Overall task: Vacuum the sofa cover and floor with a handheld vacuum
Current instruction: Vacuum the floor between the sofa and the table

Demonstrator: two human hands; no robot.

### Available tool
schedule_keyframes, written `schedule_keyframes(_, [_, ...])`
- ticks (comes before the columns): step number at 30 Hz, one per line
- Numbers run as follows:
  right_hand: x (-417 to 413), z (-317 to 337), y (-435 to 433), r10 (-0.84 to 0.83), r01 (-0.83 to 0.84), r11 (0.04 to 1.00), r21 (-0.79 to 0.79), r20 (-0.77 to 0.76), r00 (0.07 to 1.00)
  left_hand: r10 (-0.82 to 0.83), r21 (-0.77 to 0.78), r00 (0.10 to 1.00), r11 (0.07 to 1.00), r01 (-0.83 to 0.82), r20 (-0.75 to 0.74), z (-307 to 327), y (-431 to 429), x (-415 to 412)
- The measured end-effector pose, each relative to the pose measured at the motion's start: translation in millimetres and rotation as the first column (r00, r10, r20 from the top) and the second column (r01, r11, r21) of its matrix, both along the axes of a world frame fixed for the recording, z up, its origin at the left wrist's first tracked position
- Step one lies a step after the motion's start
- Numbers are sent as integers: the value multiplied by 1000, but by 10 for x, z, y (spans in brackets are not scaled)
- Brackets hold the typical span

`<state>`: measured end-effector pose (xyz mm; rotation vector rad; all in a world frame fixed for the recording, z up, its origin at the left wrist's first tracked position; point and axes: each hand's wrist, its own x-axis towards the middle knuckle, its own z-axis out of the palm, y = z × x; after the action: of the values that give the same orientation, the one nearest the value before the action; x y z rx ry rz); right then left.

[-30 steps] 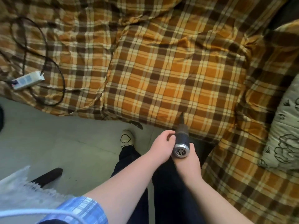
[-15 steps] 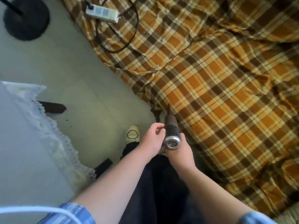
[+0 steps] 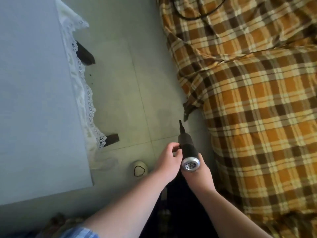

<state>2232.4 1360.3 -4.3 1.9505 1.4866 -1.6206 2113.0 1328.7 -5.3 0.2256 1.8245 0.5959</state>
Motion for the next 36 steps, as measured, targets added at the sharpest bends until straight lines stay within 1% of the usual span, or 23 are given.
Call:
schedule_keyframes(3, [-61,-328,-184,33,-33,997,-71,-12,999,60,-46,998,997,-60,-11,-283,-250,-8])
schedule_keyframes(7, [-101,-1080,-324,65,-65,983,-174,-1,998,126,-122,992,984,-128,-25,-1017,-446,9])
schedule_keyframes(9, [-113,-1514,-327,94,-94,978,-188,-8,996,168,-139,985,976,-170,-27,-1416,-490,17])
schedule_keyframes(12, [-100,-2231,-369,180,-181,966,-183,-21,983,269,-160,962,949,-271,-38,-2058,-579,66])
schedule_keyframes(15, [-53,-2739,-441,239,-240,955,-172,-30,971,356,-137,934,924,-357,-35,-2528,-741,131])
schedule_keyframes(16, [-31,-2835,-441,275,-276,947,-163,-31,961,363,-126,931,923,-364,-32,-2656,-795,159])
schedule_keyframes(18, [13,-2950,-390,369,-369,916,-159,-30,929,326,-110,945,939,-324,-3,-2822,-867,188])
schedule_keyframes(20, [74,-3010,-301,430,-431,892,-137,-37,902,238,-79,971,968,-237,14,-2919,-893,193])
schedule_keyframes(23, [174,-3046,-168,467,-469,877,-103,-43,883,89,-18,996,996,-89,9,-2967,-799,203])
schedule_keyframes(25, [244,-3103,-89,458,-462,883,-85,-65,887,31,31,999,999,-31,-7,-3023,-719,244])
schedule_keyframes(29, [402,-3282,14,389,-391,921,4,-107,915,46,122,999,992,-44,-15,-3151,-531,367])
schedule_keyframes(31, [454,-3368,36,349,-343,937,71,-126,929,91,181,994,980,-78,-61,-3281,-462,446])
schedule_keyframes(33, [508,-3445,44,345,-330,936,126,-132,929,118,224,989,970,-96,-90,-3362,-421,524])
schedule_keyframes(36, [630,-3548,5,378,-358,921,155,-124,918,142,237,983,965,-112,-113,-3456,-479,675])
